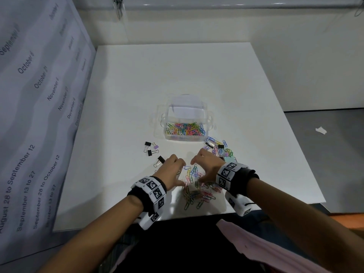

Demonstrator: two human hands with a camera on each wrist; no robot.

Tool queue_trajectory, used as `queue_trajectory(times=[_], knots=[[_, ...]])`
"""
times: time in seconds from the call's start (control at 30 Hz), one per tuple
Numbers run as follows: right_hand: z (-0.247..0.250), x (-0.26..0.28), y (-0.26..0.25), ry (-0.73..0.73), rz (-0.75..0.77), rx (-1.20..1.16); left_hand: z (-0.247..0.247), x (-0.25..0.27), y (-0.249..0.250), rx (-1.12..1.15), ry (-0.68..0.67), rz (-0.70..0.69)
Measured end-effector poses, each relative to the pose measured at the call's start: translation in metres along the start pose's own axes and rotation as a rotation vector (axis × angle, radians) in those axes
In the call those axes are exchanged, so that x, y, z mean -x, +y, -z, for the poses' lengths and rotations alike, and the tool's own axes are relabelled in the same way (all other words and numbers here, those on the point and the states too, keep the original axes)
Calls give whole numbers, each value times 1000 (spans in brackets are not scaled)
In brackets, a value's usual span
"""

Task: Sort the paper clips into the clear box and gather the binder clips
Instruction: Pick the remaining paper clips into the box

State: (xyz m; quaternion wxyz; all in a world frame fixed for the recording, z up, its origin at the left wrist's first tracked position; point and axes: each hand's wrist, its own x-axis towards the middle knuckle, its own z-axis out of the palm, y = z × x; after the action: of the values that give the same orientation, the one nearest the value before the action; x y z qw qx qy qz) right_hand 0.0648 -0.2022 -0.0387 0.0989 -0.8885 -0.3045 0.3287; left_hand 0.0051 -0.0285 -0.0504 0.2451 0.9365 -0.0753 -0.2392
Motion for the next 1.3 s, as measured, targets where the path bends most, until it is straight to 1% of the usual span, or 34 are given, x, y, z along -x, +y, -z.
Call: queue_trajectory(times=[0.1,0.27,0.43,0.53,0.7,0.77,0.9,0.97,1.03,1.07,1.13,1.3], knots=[[-5,-4,-11,6,-48,-42,-2,-6,9,33,53,12],[-4,-4,-14,122,-120,-160,-6,-10,13,85,102,27],[9,-4,-8,173,-163,-162,-8,-9,13,82,112,62],[19,-2,-5,177,-191,-221,-9,-11,14,68,110,69],[42,-6,1,239,-217,-238,-2,-13,12,104,126,84],[56,-10,2,280,-220,-271,1,-14,9,103,123,101],[84,-20,0,430,-217,-338,8,-18,8,92,98,123],[93,-26,-2,510,-211,-350,13,-21,8,102,88,137],[96,-32,-2,555,-223,-364,16,-21,9,120,82,150],[95,-35,0,557,-232,-367,16,-21,9,129,83,156],[91,-37,3,509,-239,-347,15,-21,8,144,88,167],[73,-38,-9,218,-163,-112,15,-22,7,130,85,159]])
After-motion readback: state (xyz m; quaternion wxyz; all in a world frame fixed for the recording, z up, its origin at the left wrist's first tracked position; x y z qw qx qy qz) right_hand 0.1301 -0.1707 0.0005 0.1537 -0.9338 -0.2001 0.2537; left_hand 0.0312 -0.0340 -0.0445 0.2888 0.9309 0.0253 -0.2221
